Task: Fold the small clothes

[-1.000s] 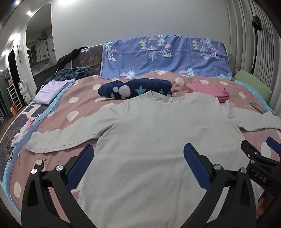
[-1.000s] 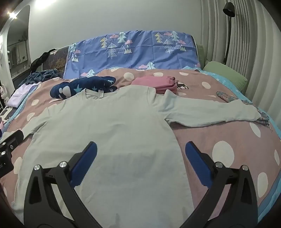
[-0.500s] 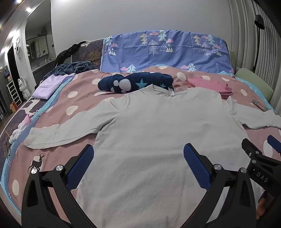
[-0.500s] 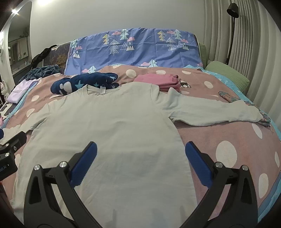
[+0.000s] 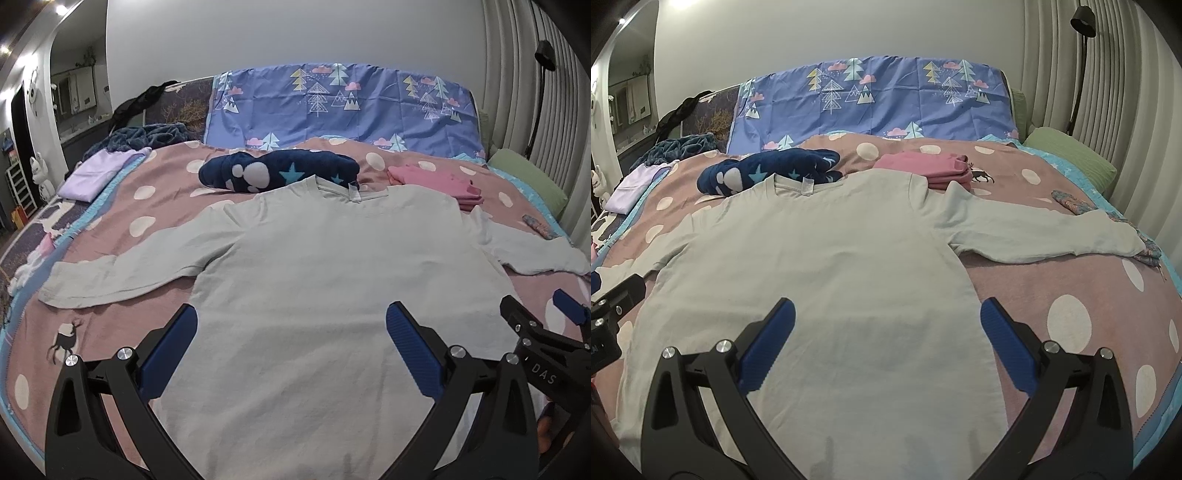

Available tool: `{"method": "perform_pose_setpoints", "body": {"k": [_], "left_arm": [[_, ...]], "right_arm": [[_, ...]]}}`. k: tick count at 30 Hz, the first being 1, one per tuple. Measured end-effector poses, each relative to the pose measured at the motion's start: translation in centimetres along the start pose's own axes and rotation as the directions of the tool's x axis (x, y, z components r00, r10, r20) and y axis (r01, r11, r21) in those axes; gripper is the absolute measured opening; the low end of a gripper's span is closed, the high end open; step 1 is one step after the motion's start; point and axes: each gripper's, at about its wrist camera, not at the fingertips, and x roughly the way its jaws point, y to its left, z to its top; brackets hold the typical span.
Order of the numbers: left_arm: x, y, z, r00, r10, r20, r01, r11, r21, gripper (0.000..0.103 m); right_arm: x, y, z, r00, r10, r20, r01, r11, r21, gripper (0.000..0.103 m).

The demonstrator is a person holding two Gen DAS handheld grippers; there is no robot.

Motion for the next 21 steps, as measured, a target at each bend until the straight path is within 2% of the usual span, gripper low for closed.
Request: {"method": "perform_pose_setpoints", "body": {"k": [8, 11, 17, 21], "left_arm": [[0.1, 0.7, -0.1, 0.999, -0.034, 0.023, 0.034, 0.999, -0.016, 0.102], [-0.6, 1.3, -0.1, 0.993, -0.077, 0.091, 0.081, 0.996, -0.046, 0.102], [-1.5, 2.3, -0.1, 0.977, -0.095, 0.191, 0.119, 0.987, -0.113, 0.102], [-1.3, 1.7, -0.2, 0.979, -0.104, 0.176, 0.107, 0.994, -0.008, 0.102]], "right_arm": [[0.0, 0.1, 0.0, 1.0, -0.007, -0.001, 0.007, 1.0, -0.001, 0.101], [0.0, 0.1, 0.0, 1.0, -0.008, -0.001, 0.008, 1.0, -0.001, 0.101], [-0.1, 0.2, 0.1, 1.0, -0.009, 0.001, 0.009, 1.0, -0.003, 0.101], [-0.1, 0.1, 0.1, 1.0, -0.007, -0.003, 0.007, 1.0, -0.004, 0.101]]}}
